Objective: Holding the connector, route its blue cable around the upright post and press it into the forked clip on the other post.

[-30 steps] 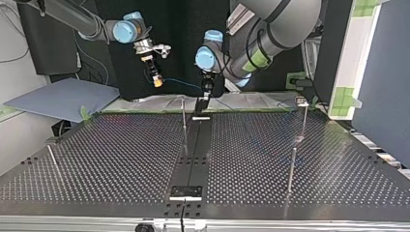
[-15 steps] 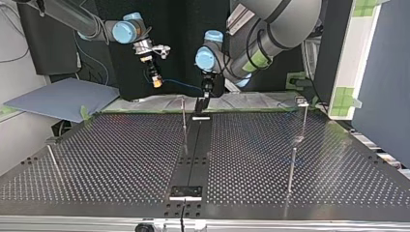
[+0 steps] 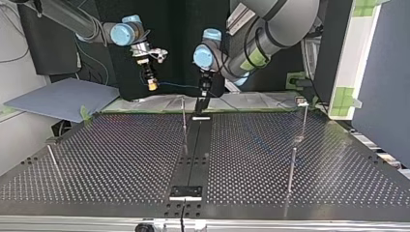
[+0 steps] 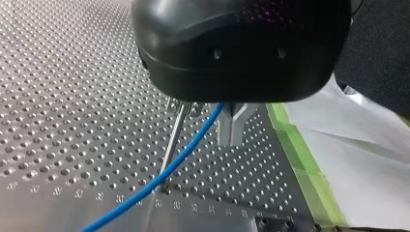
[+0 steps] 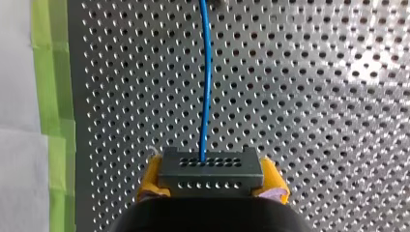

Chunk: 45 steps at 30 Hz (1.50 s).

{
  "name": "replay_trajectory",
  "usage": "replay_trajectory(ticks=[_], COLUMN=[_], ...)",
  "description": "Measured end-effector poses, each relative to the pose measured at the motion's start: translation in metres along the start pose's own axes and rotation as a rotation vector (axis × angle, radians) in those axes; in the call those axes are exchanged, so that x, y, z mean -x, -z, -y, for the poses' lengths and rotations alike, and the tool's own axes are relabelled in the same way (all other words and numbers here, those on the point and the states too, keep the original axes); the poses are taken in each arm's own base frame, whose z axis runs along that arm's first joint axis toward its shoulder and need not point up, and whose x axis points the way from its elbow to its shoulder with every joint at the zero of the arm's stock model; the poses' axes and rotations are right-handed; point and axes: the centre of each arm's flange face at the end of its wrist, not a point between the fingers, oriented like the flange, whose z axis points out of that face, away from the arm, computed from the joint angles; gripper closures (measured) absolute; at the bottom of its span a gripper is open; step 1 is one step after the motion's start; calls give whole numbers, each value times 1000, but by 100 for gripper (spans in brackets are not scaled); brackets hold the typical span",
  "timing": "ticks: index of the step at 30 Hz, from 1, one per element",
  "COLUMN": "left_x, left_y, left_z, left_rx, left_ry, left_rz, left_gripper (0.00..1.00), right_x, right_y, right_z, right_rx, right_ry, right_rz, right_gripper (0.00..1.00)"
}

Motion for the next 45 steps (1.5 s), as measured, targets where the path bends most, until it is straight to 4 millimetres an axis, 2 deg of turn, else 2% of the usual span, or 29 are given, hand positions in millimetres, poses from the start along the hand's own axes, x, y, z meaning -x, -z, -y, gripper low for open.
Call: replay_trajectory(ticks=[13, 21, 26, 31, 33, 45], left_x=[-2, -18, -18, -17, -16, 0], left_y=[3, -3, -5, -7, -9, -21], left_z=[10, 12, 12, 9, 9, 14], left_rx=[-17, -19, -18, -12, -10, -12], left_ry=[3, 5, 11, 16, 18, 28], left_rz=[17, 9, 9, 11, 14, 36], left_gripper=[99, 99, 99, 99, 97, 97], right_x=[-1, -2, 9, 15, 14, 7], right_y=[-3, -8, -11, -14, -16, -29], right_z=[-17, -26, -30, -34, -36, -53], right_rx=[41, 53, 58, 65, 66, 76], right_ry=[-7, -14, -17, -23, -23, -25], right_rz=[-11, -32, -17, -5, -7, -16], right_gripper=[100, 100, 100, 100, 100, 100])
